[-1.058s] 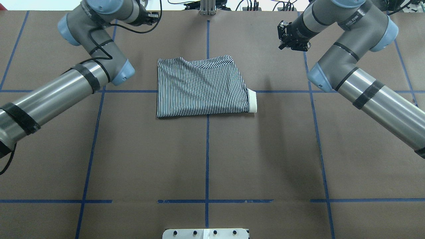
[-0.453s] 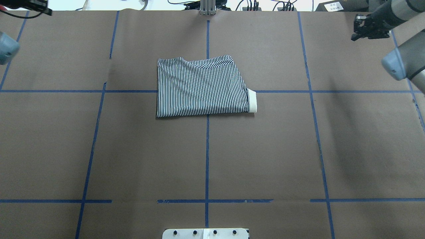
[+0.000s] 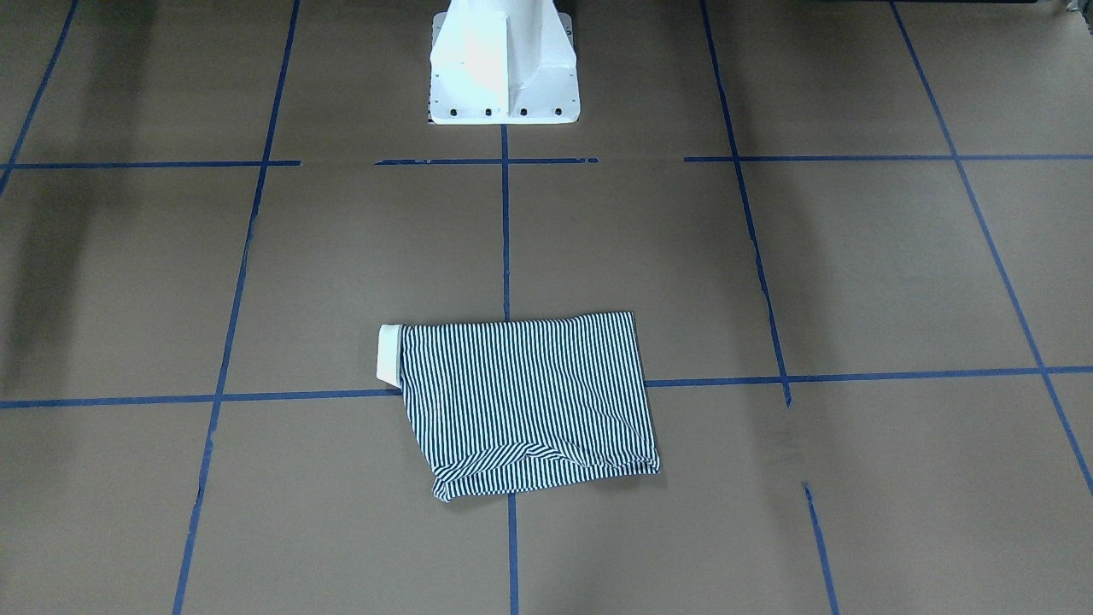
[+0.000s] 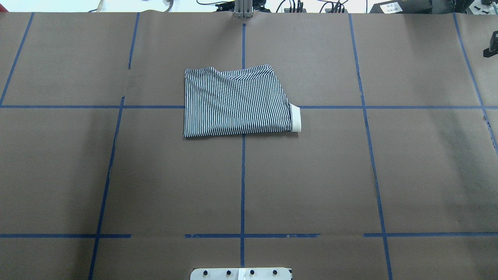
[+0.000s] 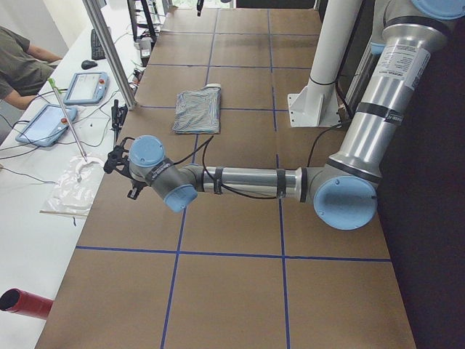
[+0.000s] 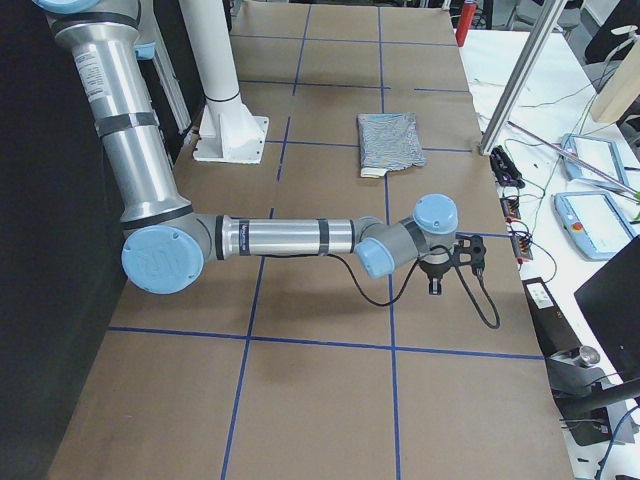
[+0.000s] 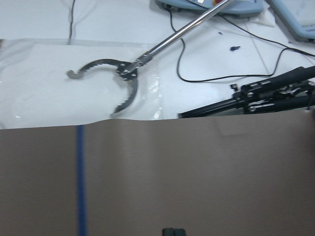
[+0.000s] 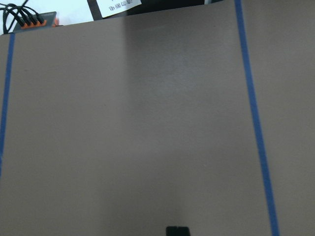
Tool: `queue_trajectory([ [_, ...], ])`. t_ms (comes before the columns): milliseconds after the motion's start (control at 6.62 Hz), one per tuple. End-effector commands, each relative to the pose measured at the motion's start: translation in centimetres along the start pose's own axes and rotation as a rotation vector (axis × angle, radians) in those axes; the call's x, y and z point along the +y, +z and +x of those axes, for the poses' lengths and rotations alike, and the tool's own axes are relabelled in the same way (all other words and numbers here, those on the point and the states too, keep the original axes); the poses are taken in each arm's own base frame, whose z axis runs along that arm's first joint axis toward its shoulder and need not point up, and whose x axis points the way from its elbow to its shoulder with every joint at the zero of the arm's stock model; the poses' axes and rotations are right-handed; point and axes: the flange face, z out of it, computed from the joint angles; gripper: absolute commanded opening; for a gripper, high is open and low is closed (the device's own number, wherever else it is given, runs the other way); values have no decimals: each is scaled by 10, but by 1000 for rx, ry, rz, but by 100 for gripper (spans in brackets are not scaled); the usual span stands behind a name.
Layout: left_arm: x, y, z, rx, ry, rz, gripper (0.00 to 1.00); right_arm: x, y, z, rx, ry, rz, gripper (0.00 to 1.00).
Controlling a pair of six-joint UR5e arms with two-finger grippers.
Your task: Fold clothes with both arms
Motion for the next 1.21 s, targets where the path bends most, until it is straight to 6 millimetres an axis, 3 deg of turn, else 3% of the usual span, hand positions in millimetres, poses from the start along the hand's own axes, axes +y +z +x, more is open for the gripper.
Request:
queue_trajectory([
  [0,19,4,-33,-106,51,-173,100,42,-16,50,26,-72,-120,100],
  [151,20,-6,-32,-131,7,-268,100,69,-23,53,40,-122,-210,100],
  [302,31,-13,-42,-184,94,-356,100,89,-32,63,50,-192,-285,100],
  [605,100,-23,-51,-178,87,-396,100,130,-34,81,59,-215,-325,100],
  [756,141,-17,-67,-172,54,-435,100,139,-28,90,61,-191,-342,100],
  [1058,143,-21,-65,-168,70,-413,100,128,-45,68,72,-238,-302,100],
])
